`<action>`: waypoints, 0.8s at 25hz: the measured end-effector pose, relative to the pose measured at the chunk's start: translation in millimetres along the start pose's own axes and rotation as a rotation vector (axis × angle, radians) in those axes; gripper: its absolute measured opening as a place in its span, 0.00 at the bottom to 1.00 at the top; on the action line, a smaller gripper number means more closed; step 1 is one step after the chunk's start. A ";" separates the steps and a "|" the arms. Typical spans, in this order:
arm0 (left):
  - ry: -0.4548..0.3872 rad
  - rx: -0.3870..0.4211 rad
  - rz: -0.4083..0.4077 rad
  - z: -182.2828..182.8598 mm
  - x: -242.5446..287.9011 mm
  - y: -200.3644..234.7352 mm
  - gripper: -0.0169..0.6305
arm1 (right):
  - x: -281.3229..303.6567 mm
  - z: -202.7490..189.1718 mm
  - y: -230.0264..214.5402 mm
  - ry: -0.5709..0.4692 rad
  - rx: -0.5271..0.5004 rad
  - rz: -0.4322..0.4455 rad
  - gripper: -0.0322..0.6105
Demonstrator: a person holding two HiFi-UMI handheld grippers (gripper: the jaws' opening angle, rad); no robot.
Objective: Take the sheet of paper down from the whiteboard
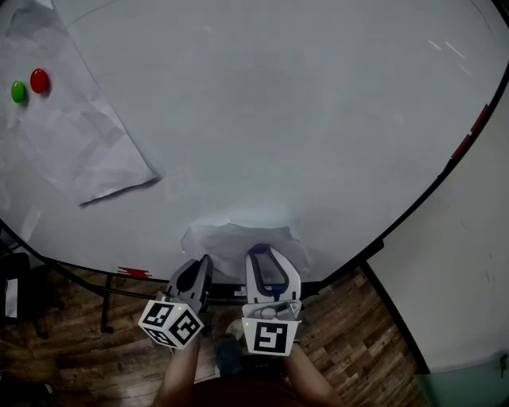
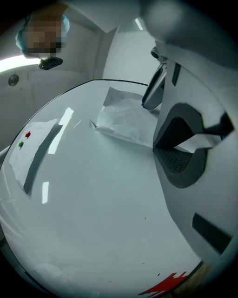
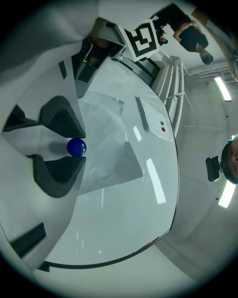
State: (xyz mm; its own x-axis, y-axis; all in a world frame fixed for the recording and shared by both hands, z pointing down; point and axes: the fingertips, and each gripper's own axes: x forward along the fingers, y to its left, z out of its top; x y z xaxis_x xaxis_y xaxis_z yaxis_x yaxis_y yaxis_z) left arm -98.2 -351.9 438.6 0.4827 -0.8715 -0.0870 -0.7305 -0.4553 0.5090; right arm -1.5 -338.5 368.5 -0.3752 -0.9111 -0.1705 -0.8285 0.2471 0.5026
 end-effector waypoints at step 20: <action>-0.042 -0.053 0.046 11.8 -24.5 5.7 0.06 | -15.6 -3.9 -17.1 -0.016 0.023 -0.030 0.26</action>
State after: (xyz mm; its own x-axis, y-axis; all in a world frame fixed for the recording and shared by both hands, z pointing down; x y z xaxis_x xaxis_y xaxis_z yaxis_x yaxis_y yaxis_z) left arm -119.9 -335.4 433.5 0.4279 -0.8985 -0.0979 -0.7243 -0.4056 0.5576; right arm 20.2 -329.8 365.9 -0.3564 -0.9130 -0.1985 -0.8485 0.2273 0.4779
